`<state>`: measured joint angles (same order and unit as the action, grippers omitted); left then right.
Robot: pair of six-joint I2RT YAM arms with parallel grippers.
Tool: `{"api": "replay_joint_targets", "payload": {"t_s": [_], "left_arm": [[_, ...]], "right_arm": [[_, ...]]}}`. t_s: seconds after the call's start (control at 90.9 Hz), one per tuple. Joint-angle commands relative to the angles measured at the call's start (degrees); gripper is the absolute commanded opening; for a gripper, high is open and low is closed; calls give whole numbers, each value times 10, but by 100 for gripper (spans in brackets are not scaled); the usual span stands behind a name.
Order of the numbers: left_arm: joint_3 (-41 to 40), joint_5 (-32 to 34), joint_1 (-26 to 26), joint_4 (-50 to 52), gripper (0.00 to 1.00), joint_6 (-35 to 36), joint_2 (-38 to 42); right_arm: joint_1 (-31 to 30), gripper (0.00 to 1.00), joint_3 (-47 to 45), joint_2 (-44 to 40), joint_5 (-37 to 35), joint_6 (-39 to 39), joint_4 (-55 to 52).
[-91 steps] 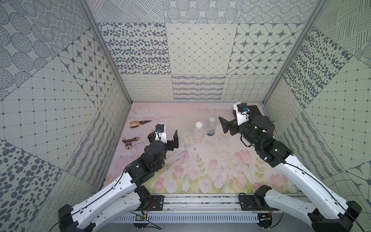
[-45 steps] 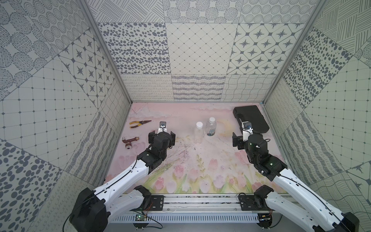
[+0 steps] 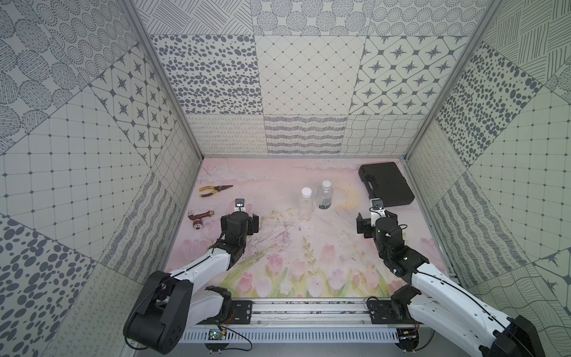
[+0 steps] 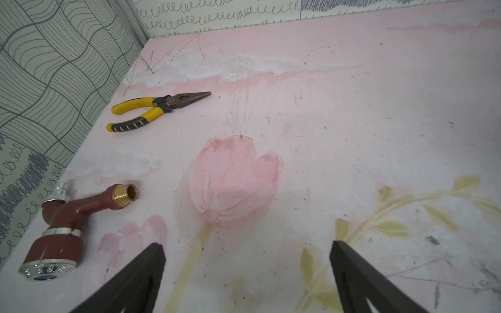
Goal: Screw on the bottle caps
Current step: Reset both arms
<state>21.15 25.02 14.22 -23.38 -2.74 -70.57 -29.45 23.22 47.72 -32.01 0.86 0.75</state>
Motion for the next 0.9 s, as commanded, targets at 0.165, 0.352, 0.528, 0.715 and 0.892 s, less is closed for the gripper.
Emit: {"api": "replay_joint_targets", "payload": {"t_s": [0.165, 0.352, 0.528, 0.715, 0.892], "left_arm": [[5, -118, -37, -259, 100, 61, -151], [-13, -188, -86, -336, 100, 33, -200], [23, -211, -109, -247, 100, 1, -192], [23, -214, -112, -250, 100, 0, -194], [22, -213, -111, -253, 100, 1, -196]], "right_arm": [[26, 97, -25, 38, 10, -19, 140], [48, 97, -46, 77, 28, -42, 217], [92, 97, -62, 129, 66, -44, 291], [141, 97, -70, 214, 117, -36, 376], [174, 97, -66, 265, 176, -50, 441]]}}
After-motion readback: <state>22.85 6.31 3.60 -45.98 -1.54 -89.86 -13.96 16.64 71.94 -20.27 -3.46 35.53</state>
